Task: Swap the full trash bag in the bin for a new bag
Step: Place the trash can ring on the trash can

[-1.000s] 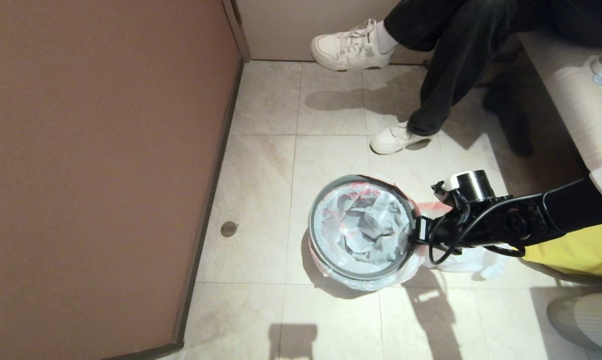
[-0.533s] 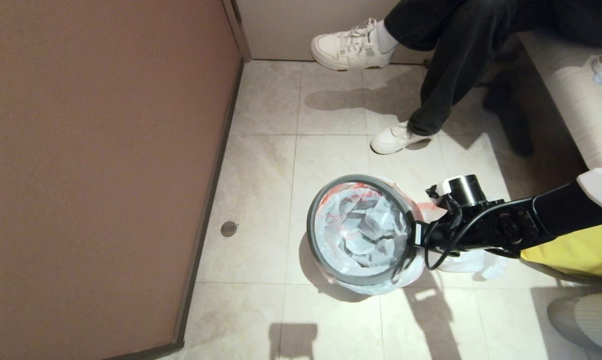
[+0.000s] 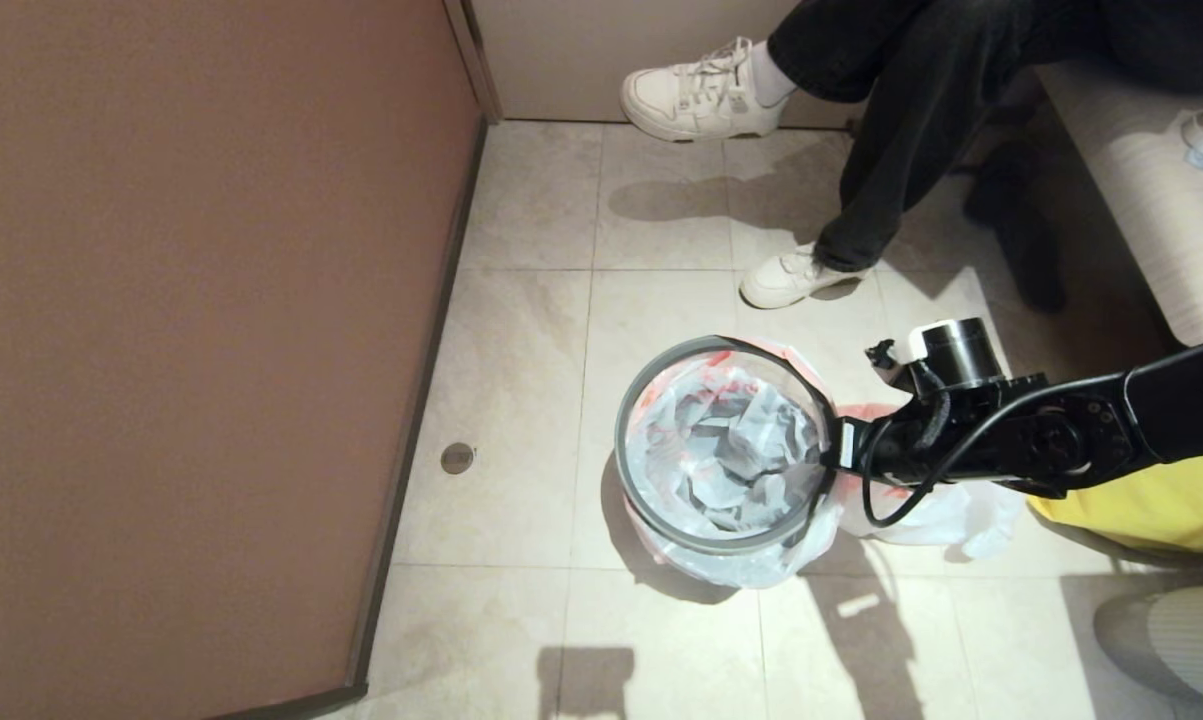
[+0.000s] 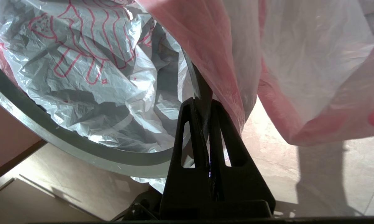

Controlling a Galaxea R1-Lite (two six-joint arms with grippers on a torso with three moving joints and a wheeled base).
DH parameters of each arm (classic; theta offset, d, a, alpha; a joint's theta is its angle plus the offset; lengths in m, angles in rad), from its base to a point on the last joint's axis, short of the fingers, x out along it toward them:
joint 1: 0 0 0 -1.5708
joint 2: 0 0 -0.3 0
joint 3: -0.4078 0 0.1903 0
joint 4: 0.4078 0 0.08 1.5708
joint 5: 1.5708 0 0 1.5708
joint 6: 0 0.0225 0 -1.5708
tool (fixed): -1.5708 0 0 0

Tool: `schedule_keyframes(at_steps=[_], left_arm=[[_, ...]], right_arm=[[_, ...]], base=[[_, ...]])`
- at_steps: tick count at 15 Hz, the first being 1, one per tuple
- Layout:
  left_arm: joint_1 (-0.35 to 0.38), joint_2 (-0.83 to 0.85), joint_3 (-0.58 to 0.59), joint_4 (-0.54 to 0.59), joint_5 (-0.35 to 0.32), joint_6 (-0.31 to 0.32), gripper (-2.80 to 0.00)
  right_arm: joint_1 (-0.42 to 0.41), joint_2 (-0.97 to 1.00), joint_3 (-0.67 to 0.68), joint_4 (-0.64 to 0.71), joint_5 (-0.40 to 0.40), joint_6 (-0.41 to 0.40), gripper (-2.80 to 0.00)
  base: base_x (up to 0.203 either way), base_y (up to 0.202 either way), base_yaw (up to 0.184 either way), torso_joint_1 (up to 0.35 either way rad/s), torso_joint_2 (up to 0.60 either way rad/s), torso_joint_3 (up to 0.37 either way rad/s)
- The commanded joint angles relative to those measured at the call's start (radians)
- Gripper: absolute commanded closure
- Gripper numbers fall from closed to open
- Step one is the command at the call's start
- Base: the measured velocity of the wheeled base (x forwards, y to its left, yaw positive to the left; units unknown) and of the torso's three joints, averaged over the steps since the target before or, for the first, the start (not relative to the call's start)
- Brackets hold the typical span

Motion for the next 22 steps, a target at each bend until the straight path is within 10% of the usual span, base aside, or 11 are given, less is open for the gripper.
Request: schedule_keyframes(at_steps=[1,22], left_arm=[[0.000,0.000,-0.003,0.002,0.000,0.000,0.00],[0.000,0.000,-0.003,0.002,0.000,0.000,0.00]], right_arm=[[-0.001,-0.002,-0.002,-0.003,-0.017,-0.001,0.00],[0.068,-0.028,-0.033,0.156,-0.227,-0.077,0.00]], base=[[0.000,0.000,0.000,0.000,0.00,0.000],[0.000,0.000,0.000,0.000,0.00,0.000]])
